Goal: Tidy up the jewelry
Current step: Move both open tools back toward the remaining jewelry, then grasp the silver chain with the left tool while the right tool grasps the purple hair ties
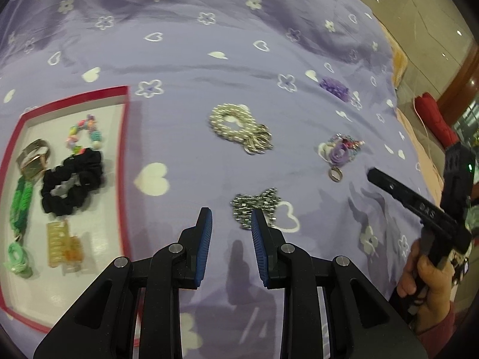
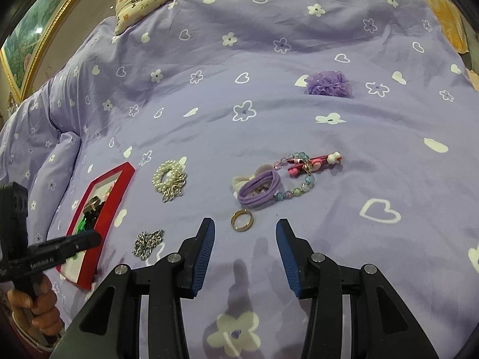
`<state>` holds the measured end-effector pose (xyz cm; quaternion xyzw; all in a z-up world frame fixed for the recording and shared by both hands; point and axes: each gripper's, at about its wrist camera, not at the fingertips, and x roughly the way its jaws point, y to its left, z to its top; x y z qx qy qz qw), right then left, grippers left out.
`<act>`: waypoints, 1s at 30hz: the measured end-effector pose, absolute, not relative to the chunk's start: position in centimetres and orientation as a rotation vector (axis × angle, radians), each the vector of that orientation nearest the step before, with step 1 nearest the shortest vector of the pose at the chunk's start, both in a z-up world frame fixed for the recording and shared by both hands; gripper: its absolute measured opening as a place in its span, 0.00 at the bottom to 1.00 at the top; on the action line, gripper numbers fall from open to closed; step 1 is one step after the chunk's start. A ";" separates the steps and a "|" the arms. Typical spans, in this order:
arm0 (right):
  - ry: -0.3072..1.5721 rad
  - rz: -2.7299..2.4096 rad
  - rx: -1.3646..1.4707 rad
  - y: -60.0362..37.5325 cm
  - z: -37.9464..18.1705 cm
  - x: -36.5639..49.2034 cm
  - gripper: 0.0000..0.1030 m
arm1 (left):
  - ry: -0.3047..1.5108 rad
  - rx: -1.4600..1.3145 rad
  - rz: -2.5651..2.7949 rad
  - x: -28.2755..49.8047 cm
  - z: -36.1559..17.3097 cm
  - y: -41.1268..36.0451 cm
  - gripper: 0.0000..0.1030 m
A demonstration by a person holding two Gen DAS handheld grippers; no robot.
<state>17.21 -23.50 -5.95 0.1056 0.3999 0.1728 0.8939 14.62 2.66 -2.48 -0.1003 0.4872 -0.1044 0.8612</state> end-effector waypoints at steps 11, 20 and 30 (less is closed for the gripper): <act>0.842 0.332 0.231 -23.4 -7.0 20.5 0.42 | 1.062 -0.165 -0.268 16.8 -4.8 -0.2 0.48; 0.869 0.297 0.208 -22.5 -8.7 23.3 0.17 | 1.072 -0.091 -0.279 17.8 -6.7 -1.9 0.31; 0.797 0.362 0.226 -22.0 -6.2 20.8 0.06 | 1.040 -0.091 -0.310 16.6 -5.5 -1.7 0.09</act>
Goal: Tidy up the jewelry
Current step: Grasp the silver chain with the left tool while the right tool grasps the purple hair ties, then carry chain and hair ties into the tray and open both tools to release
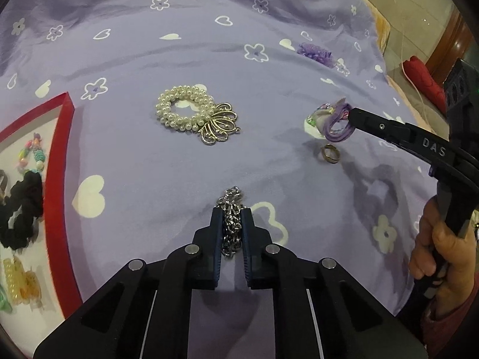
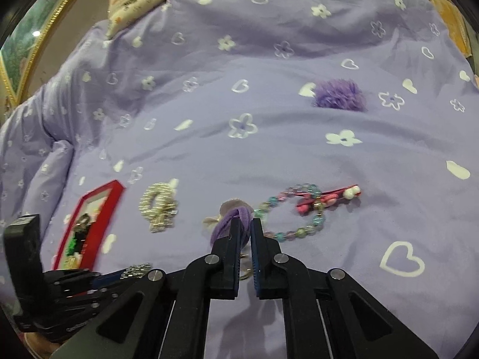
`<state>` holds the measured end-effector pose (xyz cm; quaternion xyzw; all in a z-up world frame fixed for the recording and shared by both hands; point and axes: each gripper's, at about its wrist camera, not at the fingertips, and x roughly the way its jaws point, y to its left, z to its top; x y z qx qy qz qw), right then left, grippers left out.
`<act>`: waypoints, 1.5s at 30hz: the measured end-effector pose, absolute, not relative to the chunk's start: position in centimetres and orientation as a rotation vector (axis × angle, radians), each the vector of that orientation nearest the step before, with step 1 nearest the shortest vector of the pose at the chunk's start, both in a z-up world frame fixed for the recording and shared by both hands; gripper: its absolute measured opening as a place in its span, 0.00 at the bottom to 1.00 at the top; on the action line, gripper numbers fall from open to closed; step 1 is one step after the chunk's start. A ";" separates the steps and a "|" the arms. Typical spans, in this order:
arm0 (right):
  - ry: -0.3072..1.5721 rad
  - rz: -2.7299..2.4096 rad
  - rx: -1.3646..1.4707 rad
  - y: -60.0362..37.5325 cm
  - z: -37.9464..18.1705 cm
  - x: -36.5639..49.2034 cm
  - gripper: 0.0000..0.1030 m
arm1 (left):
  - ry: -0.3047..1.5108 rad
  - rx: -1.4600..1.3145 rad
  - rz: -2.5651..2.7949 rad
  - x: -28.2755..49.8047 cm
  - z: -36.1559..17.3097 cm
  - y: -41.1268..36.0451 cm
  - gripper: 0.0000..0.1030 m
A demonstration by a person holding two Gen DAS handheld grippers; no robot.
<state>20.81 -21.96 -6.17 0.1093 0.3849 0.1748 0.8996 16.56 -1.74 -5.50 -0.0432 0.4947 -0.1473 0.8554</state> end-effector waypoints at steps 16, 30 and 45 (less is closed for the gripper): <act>0.785 0.547 0.288 -17.2 -3.7 16.5 0.06 | 0.912 -0.181 -0.273 12.2 -0.5 2.0 0.09; 0.830 0.686 0.291 -11.9 -3.8 14.7 0.06 | 0.858 -0.249 -0.163 8.9 1.0 8.2 0.09; 0.854 0.809 0.224 -5.6 -3.6 12.9 0.06 | 0.841 -0.323 -0.013 5.4 0.6 15.4 0.09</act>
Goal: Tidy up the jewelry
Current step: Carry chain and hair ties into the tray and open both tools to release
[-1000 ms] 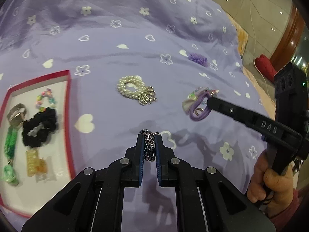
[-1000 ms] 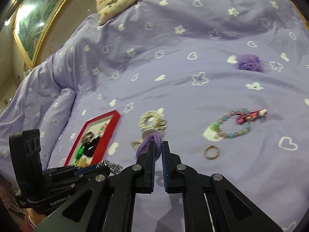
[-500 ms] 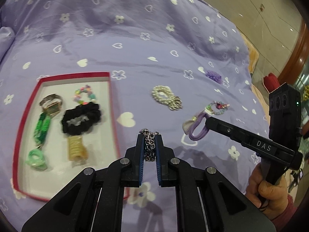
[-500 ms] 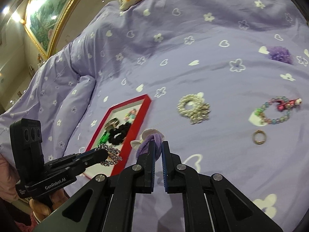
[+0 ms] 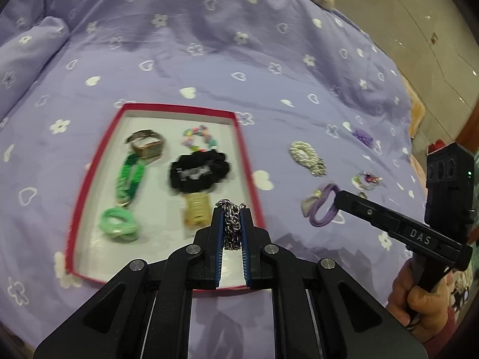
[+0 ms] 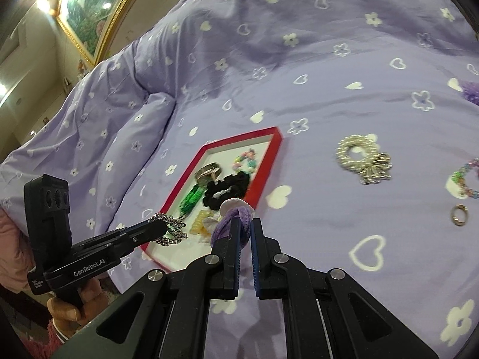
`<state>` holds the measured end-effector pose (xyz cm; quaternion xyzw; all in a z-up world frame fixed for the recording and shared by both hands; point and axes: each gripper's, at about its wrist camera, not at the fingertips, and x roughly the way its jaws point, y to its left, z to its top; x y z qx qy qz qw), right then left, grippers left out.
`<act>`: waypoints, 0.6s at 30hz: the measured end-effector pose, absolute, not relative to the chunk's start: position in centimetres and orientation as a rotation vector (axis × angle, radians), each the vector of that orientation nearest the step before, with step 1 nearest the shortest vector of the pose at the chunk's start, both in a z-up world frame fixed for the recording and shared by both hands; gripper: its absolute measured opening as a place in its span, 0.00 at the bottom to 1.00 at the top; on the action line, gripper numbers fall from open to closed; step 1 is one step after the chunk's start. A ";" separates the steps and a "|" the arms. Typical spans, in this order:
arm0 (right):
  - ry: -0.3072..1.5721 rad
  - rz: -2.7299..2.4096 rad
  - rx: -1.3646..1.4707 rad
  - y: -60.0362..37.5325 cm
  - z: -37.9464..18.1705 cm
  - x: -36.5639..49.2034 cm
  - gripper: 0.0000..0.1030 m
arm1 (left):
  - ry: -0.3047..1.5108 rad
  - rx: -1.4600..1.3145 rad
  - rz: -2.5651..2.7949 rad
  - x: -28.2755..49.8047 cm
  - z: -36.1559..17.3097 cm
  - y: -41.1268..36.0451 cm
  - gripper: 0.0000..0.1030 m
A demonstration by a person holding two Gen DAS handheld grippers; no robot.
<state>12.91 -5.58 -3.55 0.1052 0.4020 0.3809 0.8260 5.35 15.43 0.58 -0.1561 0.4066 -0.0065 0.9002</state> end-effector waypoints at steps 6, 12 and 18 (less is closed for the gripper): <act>0.865 0.859 0.190 -2.6 -3.5 12.3 0.06 | 0.837 -0.347 0.039 4.3 0.2 18.0 0.09; 0.885 0.910 0.138 0.7 -3.9 11.6 0.06 | 0.847 -0.375 0.067 3.8 -1.0 19.9 0.09; 0.948 0.940 0.053 3.7 -5.7 11.2 0.06 | 0.870 -0.394 0.081 3.8 -2.5 21.1 0.09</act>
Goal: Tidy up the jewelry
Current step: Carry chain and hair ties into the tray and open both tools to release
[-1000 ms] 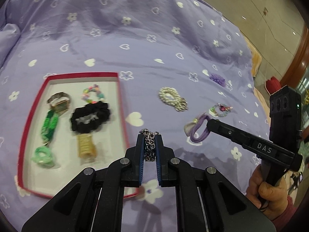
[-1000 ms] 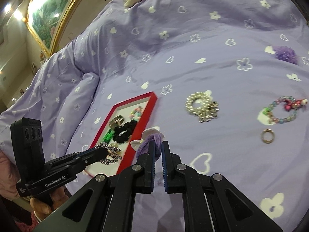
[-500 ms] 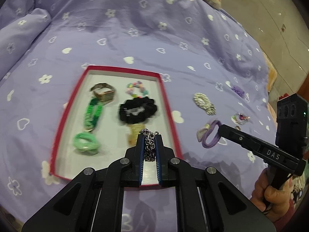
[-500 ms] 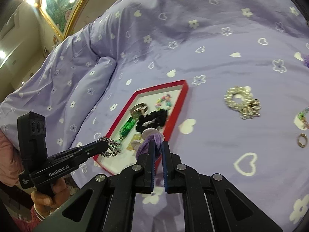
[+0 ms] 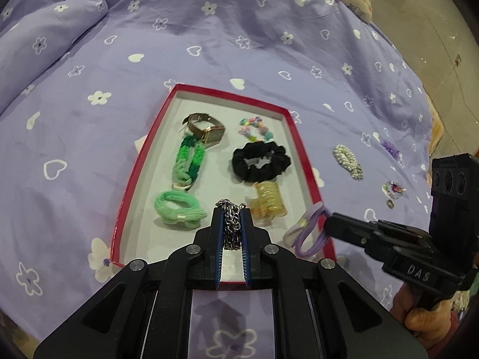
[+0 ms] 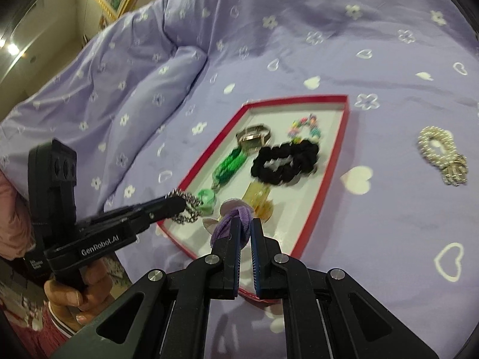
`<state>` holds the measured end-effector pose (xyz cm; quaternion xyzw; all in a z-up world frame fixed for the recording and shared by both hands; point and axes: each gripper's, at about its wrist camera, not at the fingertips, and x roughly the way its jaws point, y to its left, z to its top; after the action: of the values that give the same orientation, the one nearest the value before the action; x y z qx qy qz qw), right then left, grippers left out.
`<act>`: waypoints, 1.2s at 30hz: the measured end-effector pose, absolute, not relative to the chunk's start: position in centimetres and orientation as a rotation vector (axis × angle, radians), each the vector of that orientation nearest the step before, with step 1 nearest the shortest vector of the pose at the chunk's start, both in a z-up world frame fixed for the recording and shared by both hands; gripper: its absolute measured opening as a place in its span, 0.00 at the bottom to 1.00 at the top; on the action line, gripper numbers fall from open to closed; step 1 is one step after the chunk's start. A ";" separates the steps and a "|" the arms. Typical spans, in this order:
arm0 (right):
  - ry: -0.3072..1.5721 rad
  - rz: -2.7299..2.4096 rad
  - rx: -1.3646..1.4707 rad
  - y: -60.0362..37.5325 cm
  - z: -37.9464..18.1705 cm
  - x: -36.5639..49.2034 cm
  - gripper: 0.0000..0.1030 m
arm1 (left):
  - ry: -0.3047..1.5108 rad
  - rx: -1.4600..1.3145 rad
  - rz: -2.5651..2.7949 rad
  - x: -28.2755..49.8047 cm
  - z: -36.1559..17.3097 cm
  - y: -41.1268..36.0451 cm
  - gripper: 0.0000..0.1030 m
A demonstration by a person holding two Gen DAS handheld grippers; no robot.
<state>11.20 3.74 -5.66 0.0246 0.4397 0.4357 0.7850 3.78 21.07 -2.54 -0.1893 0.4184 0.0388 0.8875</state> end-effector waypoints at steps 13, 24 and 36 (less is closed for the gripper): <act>1.029 0.907 -0.078 6.1 -8.5 11.7 0.07 | 0.943 -0.406 0.121 4.3 -5.9 22.9 0.09; 1.043 0.906 -0.120 6.8 -8.4 11.7 0.25 | 0.992 -0.396 0.139 4.6 -7.2 23.4 0.09; 0.992 0.917 -0.067 4.8 -6.8 10.7 0.32 | 0.995 -0.373 0.152 4.3 -6.4 22.8 0.25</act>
<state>10.73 4.75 -6.83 -0.0308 0.4592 0.4244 0.7798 4.25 22.80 -6.38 -0.1779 0.4739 0.0725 0.8594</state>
